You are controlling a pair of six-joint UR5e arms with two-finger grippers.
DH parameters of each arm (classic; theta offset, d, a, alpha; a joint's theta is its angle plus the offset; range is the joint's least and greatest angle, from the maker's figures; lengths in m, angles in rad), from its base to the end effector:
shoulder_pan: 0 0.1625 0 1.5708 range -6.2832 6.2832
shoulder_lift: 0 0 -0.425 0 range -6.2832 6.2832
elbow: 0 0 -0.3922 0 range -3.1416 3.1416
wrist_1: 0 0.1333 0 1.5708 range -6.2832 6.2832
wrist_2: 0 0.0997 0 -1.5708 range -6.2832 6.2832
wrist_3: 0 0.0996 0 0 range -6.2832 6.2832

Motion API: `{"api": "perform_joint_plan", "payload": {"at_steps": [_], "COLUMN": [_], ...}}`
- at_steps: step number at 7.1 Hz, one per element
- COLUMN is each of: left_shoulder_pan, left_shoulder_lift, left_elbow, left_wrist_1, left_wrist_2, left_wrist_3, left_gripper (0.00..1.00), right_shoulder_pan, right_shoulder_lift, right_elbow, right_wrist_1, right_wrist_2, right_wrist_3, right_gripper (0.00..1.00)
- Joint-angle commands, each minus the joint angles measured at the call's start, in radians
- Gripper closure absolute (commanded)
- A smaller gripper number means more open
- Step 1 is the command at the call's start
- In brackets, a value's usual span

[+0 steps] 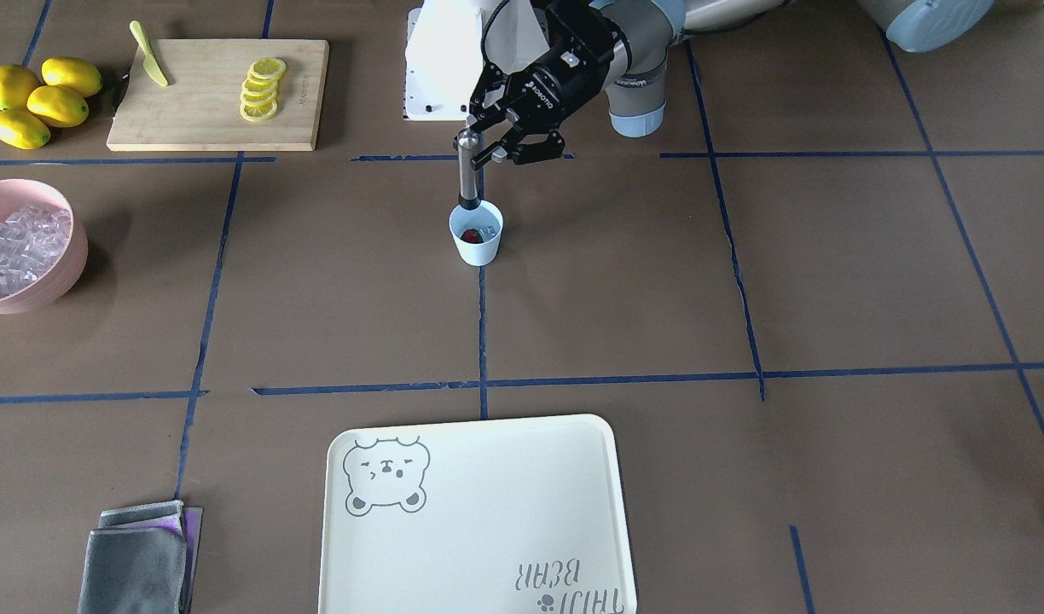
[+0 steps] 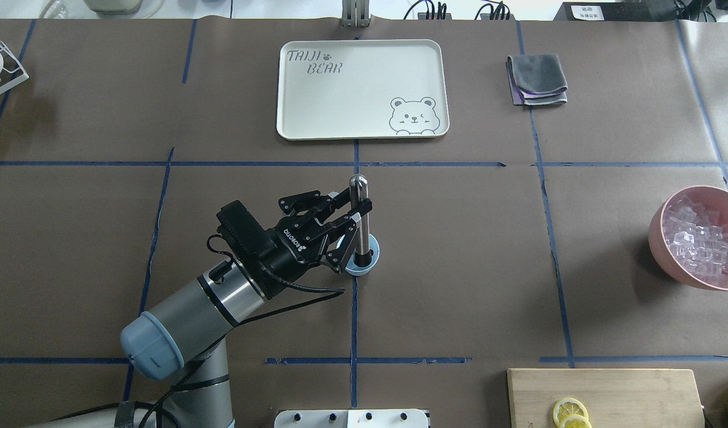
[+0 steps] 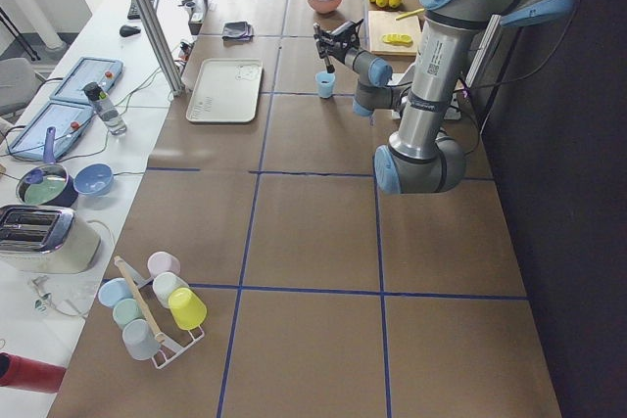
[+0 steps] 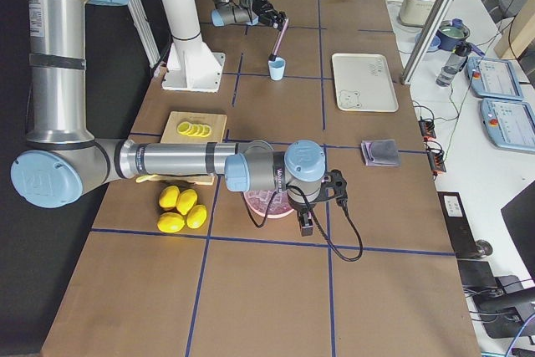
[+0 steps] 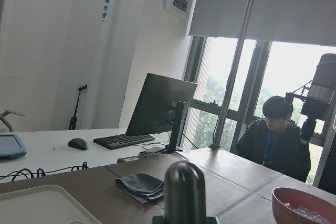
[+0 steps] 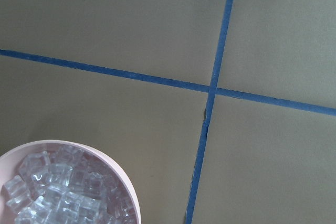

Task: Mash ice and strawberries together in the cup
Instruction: 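Press the muddler down into the cup onto the ice and strawberry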

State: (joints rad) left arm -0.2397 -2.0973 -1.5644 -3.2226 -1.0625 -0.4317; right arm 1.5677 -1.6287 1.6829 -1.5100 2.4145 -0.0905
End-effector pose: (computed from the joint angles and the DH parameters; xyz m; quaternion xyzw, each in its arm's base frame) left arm 0.5098 -0.3117 0.2036 0.6351 0.5862 -0.0042 0.5029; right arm 0.0574 -0.4738 0.6199 0.0702 -0.4061 -0.0661 0.9087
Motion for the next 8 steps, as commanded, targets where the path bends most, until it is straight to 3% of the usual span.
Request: {"api": "perform_joint_plan", "payload": {"at_steps": [1,8], "left_shoulder_pan": [-0.003,-0.016], "left_shoulder_lift": [0.002,0.0], "left_elbow": [0.01,0.035], "left_wrist_1": [-0.002,-0.002], "left_wrist_2": [-0.001,0.001], "left_wrist_3": [0.002,0.001], "left_gripper": [1.0,1.0], "right_shoulder_pan": [0.0,0.0], "right_shoulder_lift": [0.001,0.003], "right_elbow": [0.0,0.0], "right_wrist_1": [0.001,-0.001], "right_wrist_2": [0.0,0.0], "right_wrist_3": [0.0,0.0], "right_gripper": [0.01,0.01]}}
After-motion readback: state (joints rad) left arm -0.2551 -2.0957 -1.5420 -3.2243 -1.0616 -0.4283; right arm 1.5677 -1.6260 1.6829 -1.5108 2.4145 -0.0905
